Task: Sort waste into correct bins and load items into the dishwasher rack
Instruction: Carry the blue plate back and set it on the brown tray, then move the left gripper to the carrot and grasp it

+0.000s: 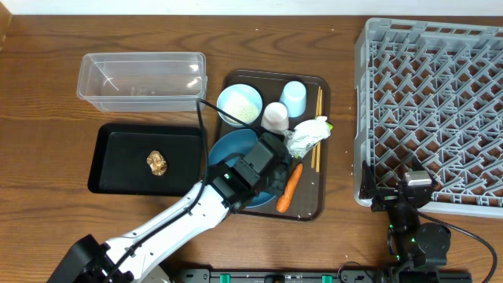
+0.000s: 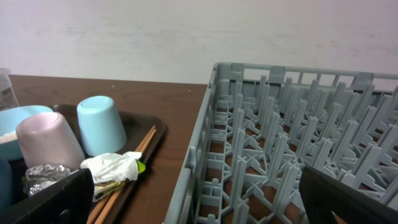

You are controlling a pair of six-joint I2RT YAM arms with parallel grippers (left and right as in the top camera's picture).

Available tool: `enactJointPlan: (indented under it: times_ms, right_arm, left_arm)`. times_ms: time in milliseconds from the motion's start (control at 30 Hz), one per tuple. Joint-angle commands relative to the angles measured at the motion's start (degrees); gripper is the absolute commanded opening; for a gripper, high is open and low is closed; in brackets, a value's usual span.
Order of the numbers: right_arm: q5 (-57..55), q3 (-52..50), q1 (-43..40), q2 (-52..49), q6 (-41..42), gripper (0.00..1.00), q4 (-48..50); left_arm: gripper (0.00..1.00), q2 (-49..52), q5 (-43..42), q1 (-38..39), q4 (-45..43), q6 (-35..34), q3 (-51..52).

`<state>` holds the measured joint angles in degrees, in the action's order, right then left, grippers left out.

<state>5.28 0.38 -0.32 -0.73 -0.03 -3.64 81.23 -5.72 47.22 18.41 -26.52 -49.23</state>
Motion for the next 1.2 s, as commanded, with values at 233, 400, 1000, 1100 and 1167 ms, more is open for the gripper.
enactJointPlan:
  times_ms: [233,400,1000,1100,1167]
  right_arm:
    - [-0.35,-0.07,-0.37,0.35,0.61,0.99,-0.24]
    - [-0.35,-0.07,-0.37,0.35,0.61,0.99,-0.24]
    - [-0.35,-0.07,-0.37,0.35,0.61,0.99,-0.24]
    - [-0.35,-0.07,-0.37,0.35,0.61,0.99,-0.24]
    - [-0.35,-0.07,-0.37,0.35,0.63,0.99,-0.24]
  left_arm:
    - [0.45,-0.81,1.44,7.74,2.99,4.72,-3.41]
    - [0.47,0.2,1.9,9.35,4.24,7.82,-3.41]
    - [0.52,7.02,1.55,11.63,6.64,5.86,-3.41]
    - [0.52,8.52,1.68,11.63,6.62,5.64,-3.41]
    - [0.52,9.81,1.75,11.63,6.6,5.66,-3.41]
